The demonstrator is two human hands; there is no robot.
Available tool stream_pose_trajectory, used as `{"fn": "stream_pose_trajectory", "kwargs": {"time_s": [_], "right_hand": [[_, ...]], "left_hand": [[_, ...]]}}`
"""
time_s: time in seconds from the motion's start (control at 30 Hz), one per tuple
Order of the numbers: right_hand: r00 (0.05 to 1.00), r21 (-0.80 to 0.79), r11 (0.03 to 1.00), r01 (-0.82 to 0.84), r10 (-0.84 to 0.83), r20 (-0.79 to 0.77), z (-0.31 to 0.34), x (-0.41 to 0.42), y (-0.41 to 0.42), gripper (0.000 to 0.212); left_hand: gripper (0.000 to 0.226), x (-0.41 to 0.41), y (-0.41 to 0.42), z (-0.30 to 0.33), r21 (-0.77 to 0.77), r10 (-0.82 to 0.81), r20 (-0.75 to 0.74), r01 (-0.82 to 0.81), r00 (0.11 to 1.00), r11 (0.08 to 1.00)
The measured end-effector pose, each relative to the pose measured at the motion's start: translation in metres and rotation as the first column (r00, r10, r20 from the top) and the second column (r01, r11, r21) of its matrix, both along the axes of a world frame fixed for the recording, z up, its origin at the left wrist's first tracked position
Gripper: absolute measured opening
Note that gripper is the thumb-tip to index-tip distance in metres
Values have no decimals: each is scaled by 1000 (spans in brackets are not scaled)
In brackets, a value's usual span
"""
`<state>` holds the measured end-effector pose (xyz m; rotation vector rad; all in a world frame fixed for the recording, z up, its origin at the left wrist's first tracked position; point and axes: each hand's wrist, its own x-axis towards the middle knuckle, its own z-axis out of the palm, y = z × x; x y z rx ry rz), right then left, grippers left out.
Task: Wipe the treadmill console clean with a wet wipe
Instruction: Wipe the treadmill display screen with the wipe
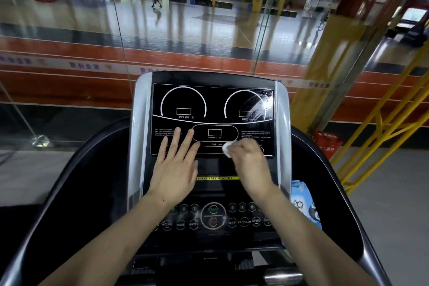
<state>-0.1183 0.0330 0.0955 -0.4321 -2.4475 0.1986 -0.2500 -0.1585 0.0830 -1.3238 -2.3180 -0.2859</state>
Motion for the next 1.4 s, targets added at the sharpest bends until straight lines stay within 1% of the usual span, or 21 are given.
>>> {"fn": "stream_pose_trajectory", "kwargs": {"time_s": [0.1, 0.17, 0.2, 0.27, 0.37, 0.43, 0.5, 0.6, 0.63, 0.67, 0.7, 0.77, 0.83, 0.93, 1.0, 1.07, 1.13, 1.17, 1.27, 1.33, 1.4], "right_hand": [[981, -8, 986, 167, -167, -95, 4, 29, 34, 16], [963, -9, 973, 230, -229, -142, 7, 29, 32, 19], [960, 1, 974, 227, -224, -166, 7, 21, 23, 20], [976, 16, 991, 134, -130, -174, 2, -2, -3, 21], [991, 96, 993, -65, 76, -113, -5, -30, -36, 21], [987, 162, 981, -104, 121, -103, 1, -35, -30, 20], [988, 180, 983, -28, 55, -145, 12, -31, -7, 18], [951, 36, 980, 194, -178, -254, 39, -33, 24, 15], [936, 0, 974, 225, -216, -277, 41, -39, 21, 18], [939, 2, 978, 211, -202, -278, 40, -47, 10, 20], [960, 37, 989, 145, -131, -248, 32, -55, -5, 22], [988, 141, 989, -53, 72, -134, 8, -62, -39, 25], [982, 197, 968, -154, 172, -74, -5, -59, -54, 25], [978, 207, 967, -147, 173, -115, 8, -67, -37, 21], [985, 195, 977, -90, 116, -128, 32, -83, -21, 15], [989, 159, 987, 4, 20, -147, 61, -106, -9, 13], [984, 154, 984, 88, -61, -168, 84, -131, -8, 22], [983, 159, 983, 95, -68, -170, 92, -143, -13, 27], [993, 199, 980, -7, 30, -116, 97, -165, -41, 19], [986, 293, 947, -130, 155, -64, 81, -164, -60, 21], [961, 348, 902, -254, 276, -16, 54, -151, -69, 20]], "left_hand": [[56, -5, -8, -1, 11, 26, 6, -26, 1000, 1000], [56, -8, -11, -2, 11, 34, 8, -34, 999, 999], [56, -9, -13, -2, 14, 37, 6, -37, 999, 999], [56, -9, -16, -2, 15, 35, -5, -35, 999, 999], [55, -10, -18, 0, 13, 26, -22, -25, 999, 1000], [55, -11, -20, 2, 17, 35, -29, -35, 999, 999], [55, -14, -24, 5, 19, 53, -24, -52, 998, 998], [55, -19, -32, 9, 42, 75, -18, -74, 997, 996], [55, -21, -35, 9, 44, 80, -14, -79, 997, 996], [55, -22, -37, 9, 45, 83, -11, -83, 996, 996], [55, -24, -38, 8, 46, 85, -9, -85, 996, 995], [54, -27, -42, 9, 49, 92, -7, -91, 996, 995], [55, -29, -47, 10, 57, 101, -7, -100, 995, 993], [54, -37, -58, 15, 69, 113, -4, -113, 994, 991], [52, -46, -64, 20, 81, 125, 11, -125, 992, 989], [53, -59, -69, 26, 101, 147, 47, -152, 988, 983], [55, -71, -70, 29, 108, 147, 81, -156, 986, 982], [57, -75, -70, 29, 104, 143, 89, -152, 986, 983], [60, -78, -67, 24, 80, 146, 96, -154, 985, 985], [61, -77, -69, 19, 59, 154, 94, -160, 984, 985], [64, -78, -75, 13, 43, 157, 70, -160, 985, 986]]}}
